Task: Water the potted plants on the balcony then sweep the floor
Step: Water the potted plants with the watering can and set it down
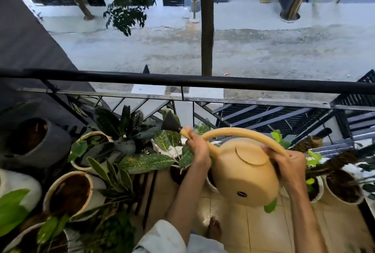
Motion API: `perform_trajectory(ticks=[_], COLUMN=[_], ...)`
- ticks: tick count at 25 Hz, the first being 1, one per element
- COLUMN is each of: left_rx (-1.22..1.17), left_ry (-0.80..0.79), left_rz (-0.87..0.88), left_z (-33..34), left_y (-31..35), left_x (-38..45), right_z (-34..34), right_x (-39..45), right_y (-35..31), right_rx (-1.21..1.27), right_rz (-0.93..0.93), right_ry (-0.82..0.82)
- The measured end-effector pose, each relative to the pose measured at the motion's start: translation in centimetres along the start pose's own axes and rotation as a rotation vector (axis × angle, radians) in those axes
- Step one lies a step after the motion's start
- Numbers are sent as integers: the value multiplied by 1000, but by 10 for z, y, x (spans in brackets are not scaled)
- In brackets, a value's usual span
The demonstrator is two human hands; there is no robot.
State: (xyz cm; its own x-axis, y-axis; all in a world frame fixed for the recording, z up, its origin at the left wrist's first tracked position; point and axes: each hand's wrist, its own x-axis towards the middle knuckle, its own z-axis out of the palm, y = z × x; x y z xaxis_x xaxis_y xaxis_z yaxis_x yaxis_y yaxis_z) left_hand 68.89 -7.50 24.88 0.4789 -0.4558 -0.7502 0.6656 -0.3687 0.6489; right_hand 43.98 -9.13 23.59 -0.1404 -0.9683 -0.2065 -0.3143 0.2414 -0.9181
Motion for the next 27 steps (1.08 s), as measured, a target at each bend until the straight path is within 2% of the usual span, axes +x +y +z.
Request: perform_trajectory(ticks=[3,8,15,27], left_rx=[-62,-64,-112,-102], left_ry=[-3,29,-5,14], left_rz=[-63,-128,-132,-167], left_z=[14,25,31,10], left_y=[-29,-61,-59,-43], left_x=[-2,6,11,39], right_z=[-27,-45,-44,-17], right_x=[12,18,25,15], right_y=[2,6,2,-25], right_rx=[-166,-285,-389,-409], right_rz=[-98,-109,-75,14], right_ry=[21,9,12,-91])
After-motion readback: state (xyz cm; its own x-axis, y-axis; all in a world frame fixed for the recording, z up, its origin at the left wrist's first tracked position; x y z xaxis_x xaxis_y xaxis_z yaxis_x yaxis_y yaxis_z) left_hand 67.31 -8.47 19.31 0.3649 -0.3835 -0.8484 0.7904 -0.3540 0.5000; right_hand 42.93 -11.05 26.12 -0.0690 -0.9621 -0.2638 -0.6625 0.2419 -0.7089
